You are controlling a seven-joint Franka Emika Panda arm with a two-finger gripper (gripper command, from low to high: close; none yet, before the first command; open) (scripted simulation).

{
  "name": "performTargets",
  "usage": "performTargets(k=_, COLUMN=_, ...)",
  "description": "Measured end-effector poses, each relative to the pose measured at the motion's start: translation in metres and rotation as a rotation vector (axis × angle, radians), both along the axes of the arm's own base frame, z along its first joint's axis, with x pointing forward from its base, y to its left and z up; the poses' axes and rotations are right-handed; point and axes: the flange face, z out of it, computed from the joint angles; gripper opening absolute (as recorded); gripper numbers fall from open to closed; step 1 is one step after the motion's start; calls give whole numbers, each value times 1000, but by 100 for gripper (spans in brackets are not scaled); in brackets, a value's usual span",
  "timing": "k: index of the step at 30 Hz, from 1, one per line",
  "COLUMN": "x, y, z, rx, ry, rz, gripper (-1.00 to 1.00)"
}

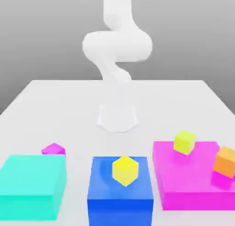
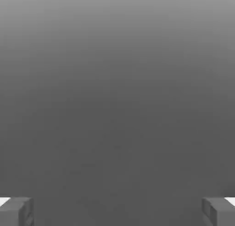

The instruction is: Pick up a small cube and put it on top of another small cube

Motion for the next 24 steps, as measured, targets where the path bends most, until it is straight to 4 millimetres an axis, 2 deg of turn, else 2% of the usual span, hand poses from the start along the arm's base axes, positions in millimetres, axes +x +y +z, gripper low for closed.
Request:
performTargets(k=2, x=17, y=-30, z=-50, rx=19, ry=71, rz=-57, gripper=0)
performTargets(k=4, x=27, y=-58, z=-99, rx=39, ry=141, rz=-113, gripper=0)
performTargets(k=6, x=28, y=-85, z=-149, rx=59, ry=210, rz=-168, gripper=0)
performTargets(k=9, x=18, y=-120, z=-224, rx=91, ry=315, rz=-251, gripper=0)
performTargets(k=13, x=-22, y=-158, z=-326, rx=143, ry=464, rz=-369, gripper=0)
performTargets(k=18, x=-106, y=-183, z=-450, rx=226, ry=662, rz=-526, gripper=0)
performTargets(k=20, x=-116, y=-185, z=-471, rx=235, ry=683, rz=-541, gripper=0)
performTargets(k=24, x=-119, y=-188, z=-495, rx=237, ry=689, rz=-548, gripper=0)
